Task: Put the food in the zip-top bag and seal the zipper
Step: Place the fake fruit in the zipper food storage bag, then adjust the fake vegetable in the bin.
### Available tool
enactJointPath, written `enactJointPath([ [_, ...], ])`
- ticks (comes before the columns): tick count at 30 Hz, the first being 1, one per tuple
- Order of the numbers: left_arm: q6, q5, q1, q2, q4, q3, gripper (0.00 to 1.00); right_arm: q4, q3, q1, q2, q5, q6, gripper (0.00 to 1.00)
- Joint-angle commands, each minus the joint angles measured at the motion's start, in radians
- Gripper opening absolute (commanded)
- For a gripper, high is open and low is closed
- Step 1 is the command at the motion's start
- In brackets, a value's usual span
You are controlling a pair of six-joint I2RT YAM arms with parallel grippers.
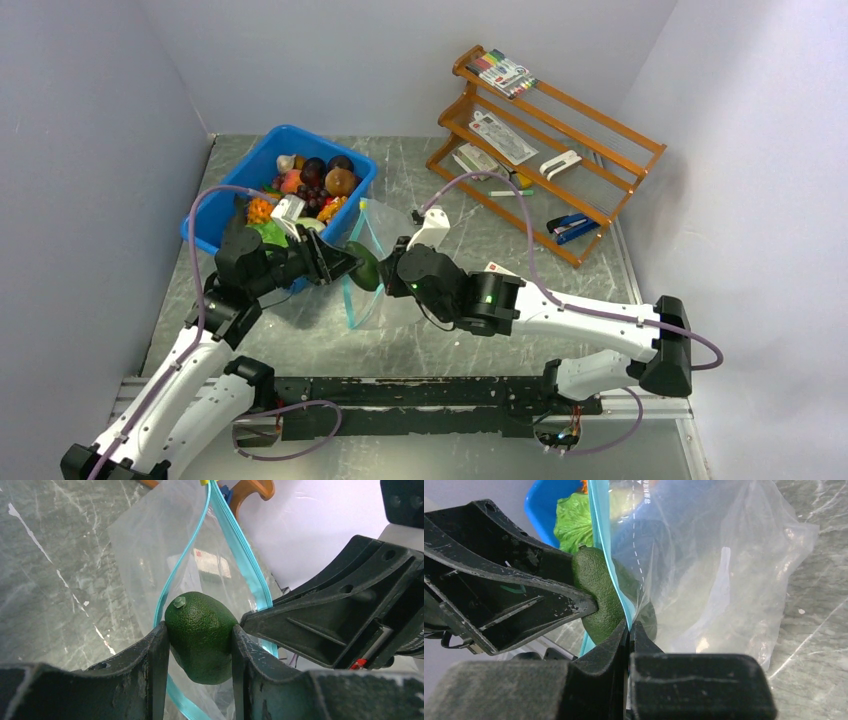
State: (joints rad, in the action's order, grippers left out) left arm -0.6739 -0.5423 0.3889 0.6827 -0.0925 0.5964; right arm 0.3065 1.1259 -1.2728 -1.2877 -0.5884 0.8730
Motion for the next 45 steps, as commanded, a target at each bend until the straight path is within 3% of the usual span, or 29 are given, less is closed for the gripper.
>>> enactJointPath([
  [1, 0.091, -0.009, 0.013, 0.009, -0.087, 0.054, 0.25, -0.080, -0.009, 0.003, -0.006, 0.014, 0.011, 0.00],
  [6, 0.125, 0.040, 0.014, 0.003, -0.158, 0.073, 0.24, -0.089, -0.017, 0.004, -0.008, 0.023, 0.028, 0.00],
  [10, 0.187, -0.062, 0.013, 0.006, -0.158, 0.077, 0.38, -0.103, -0.040, 0.005, 0.010, 0.024, 0.034, 0.00],
  [15, 0.104, -0.219, 0.014, -0.007, -0.032, 0.044, 0.50, -0.109, -0.058, 0.014, 0.027, 0.027, 0.031, 0.00],
  [22, 0.161, -0.188, 0.013, -0.029, -0.095, 0.101, 0.74, -0.131, -0.118, 0.016, 0.088, 0.012, 0.066, 0.00],
  [34, 0.216, -0.089, 0.013, 0.001, -0.204, 0.226, 0.70, -0.065, -0.102, 0.016, 0.112, -0.040, 0.032, 0.00],
  [40, 0.199, 0.144, 0.013, -0.040, -0.272, 0.275, 0.71, 0.000, -0.112, 0.016, 0.174, -0.113, 0.018, 0.00],
  [45, 0.196, 0.516, 0.013, 0.068, -0.405, 0.316, 0.73, -0.002, -0.167, 0.015, 0.245, -0.113, 0.030, 0.00],
])
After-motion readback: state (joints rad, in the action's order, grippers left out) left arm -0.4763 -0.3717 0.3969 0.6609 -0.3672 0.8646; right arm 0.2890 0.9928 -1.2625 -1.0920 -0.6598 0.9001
